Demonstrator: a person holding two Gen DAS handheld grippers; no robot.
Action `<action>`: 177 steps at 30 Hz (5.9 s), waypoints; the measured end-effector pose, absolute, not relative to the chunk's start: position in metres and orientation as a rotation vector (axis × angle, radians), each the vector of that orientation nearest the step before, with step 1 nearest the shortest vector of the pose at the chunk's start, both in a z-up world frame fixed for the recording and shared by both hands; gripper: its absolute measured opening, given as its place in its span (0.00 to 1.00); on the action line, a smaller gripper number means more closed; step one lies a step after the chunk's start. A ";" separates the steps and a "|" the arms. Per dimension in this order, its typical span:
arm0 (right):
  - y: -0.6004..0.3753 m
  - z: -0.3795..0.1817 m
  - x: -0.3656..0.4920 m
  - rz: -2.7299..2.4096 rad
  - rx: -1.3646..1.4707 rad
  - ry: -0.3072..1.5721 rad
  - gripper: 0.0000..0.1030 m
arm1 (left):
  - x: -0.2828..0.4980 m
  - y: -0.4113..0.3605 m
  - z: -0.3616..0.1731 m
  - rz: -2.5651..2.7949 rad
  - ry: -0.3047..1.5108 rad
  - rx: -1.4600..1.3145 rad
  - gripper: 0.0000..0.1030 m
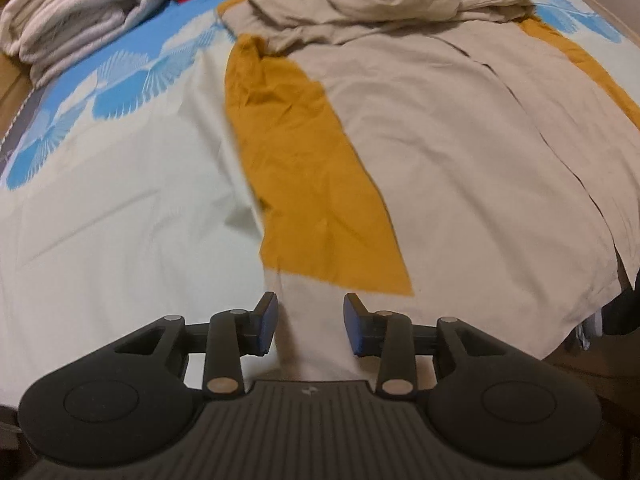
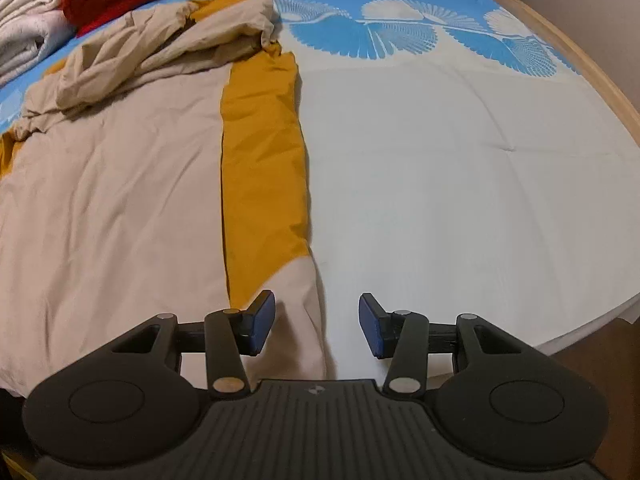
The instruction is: Fold large clothes
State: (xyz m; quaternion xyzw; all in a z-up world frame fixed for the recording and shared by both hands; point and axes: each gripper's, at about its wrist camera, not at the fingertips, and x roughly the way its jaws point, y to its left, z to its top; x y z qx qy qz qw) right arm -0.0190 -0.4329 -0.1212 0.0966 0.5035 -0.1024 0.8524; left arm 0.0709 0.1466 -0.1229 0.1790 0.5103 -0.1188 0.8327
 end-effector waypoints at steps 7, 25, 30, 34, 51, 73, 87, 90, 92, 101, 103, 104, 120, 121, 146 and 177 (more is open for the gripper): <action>-0.437 -0.135 -0.019 -0.208 0.228 1.127 0.47 | 0.073 0.165 -0.127 -0.220 1.161 0.289 0.41; -0.439 -0.156 -0.013 -0.153 0.274 1.205 0.39 | 0.086 0.176 -0.147 -0.196 1.247 0.104 0.47; -0.437 -0.151 -0.015 -0.091 0.309 1.180 0.09 | 0.084 0.169 -0.141 -0.252 1.205 0.131 0.06; -0.440 -0.145 -0.016 -0.073 0.371 1.153 0.07 | 0.076 0.162 -0.135 -0.264 1.173 0.210 0.08; -0.423 -0.131 -0.019 -0.037 0.279 1.129 0.04 | 0.075 0.153 -0.123 -0.306 1.176 0.290 0.03; -0.492 0.060 -0.144 -0.027 0.463 0.675 0.00 | 0.014 0.139 0.065 -0.476 0.845 0.481 0.00; -0.446 -0.120 -0.013 -0.157 0.379 1.067 0.46 | 0.102 0.162 -0.092 -0.285 1.137 0.222 0.37; -0.439 -0.147 -0.002 -0.137 0.327 1.147 0.47 | 0.116 0.173 -0.109 -0.285 1.190 0.170 0.47; -0.437 -0.157 -0.001 -0.131 0.290 1.179 0.47 | 0.125 0.178 -0.123 -0.297 1.247 0.138 0.47; -0.440 -0.140 -0.008 -0.059 0.309 1.110 0.01 | 0.115 0.156 -0.107 -0.330 1.206 0.235 0.04; -0.444 -0.120 -0.018 -0.042 0.355 1.056 0.01 | 0.102 0.146 -0.084 -0.356 1.146 0.288 0.03; -0.448 -0.109 -0.024 -0.034 0.373 1.031 0.01 | 0.096 0.142 -0.071 -0.367 1.114 0.309 0.03; -0.486 0.081 -0.169 0.077 0.509 0.683 0.00 | 0.005 0.158 0.121 -0.616 0.839 0.372 0.02; -0.489 0.089 -0.177 0.078 0.520 0.660 0.00 | 0.008 0.162 0.126 -0.614 0.833 0.347 0.02; -0.552 -0.084 0.147 -0.287 0.784 0.575 0.55 | 0.343 0.152 -0.042 -0.188 0.910 -0.180 0.57; -0.510 -0.109 0.191 -0.214 0.504 0.589 0.04 | 0.369 0.139 -0.107 -0.105 0.811 -0.074 0.12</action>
